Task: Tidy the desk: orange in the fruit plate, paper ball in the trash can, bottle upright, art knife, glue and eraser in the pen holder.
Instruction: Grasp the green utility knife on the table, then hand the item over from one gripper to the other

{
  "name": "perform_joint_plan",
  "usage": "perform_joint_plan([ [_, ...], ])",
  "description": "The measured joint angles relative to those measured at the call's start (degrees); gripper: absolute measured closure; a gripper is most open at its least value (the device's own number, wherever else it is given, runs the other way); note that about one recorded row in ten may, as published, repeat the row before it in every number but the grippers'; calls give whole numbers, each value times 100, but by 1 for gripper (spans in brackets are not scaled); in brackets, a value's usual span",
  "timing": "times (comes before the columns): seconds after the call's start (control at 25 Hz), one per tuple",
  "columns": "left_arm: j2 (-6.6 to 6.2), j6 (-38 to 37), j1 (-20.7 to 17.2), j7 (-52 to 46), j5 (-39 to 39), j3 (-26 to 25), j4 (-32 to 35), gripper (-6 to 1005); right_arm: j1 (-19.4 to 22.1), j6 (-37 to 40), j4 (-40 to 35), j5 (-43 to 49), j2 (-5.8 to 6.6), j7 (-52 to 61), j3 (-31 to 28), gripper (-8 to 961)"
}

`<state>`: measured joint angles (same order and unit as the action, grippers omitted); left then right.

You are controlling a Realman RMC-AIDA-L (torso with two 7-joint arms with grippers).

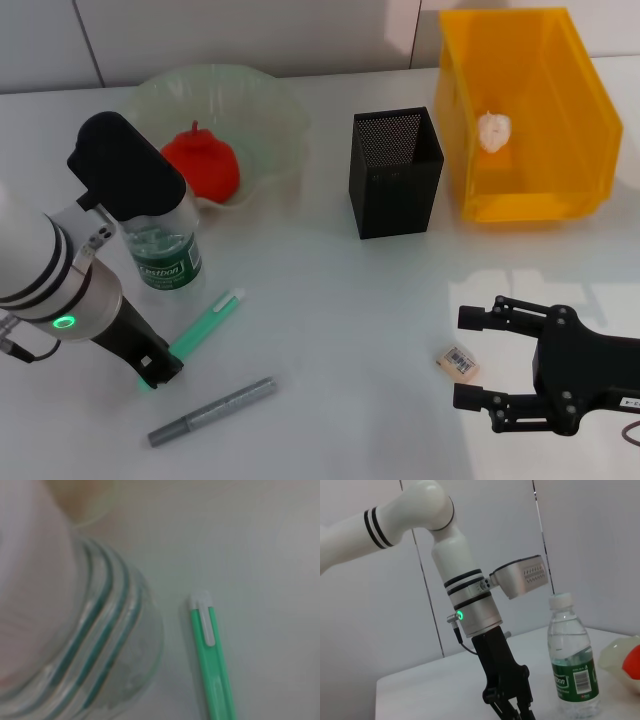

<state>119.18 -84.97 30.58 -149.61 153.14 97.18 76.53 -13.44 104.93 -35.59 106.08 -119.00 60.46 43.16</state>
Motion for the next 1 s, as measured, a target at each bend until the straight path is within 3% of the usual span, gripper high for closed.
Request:
perform_joint_plan([
  [0.2,0,14,34,2,-2,122,-73,752,2,0,0,0,0,10,-8,120],
  [0.72,0,-72,102,62,-26,139,17,808,18,13,52,-23,0,17,-71,119],
  [0.84,0,-170,71,49,-60,116,333,812,16,93,93,-38,0,18,-312,119],
  [0.92,-2,-272,8,45,-197,98,709,815,8,229,143,-39,0,19,-645,119],
  [0.96,-12,-294,-90,77,-473,39,1043,816,-1,519,226,-41,1,18,-1125,119],
  [1.0,-12,-294,-90,77,-473,39,1043,816,-1,519,226,-41,1,18,-1125,119],
])
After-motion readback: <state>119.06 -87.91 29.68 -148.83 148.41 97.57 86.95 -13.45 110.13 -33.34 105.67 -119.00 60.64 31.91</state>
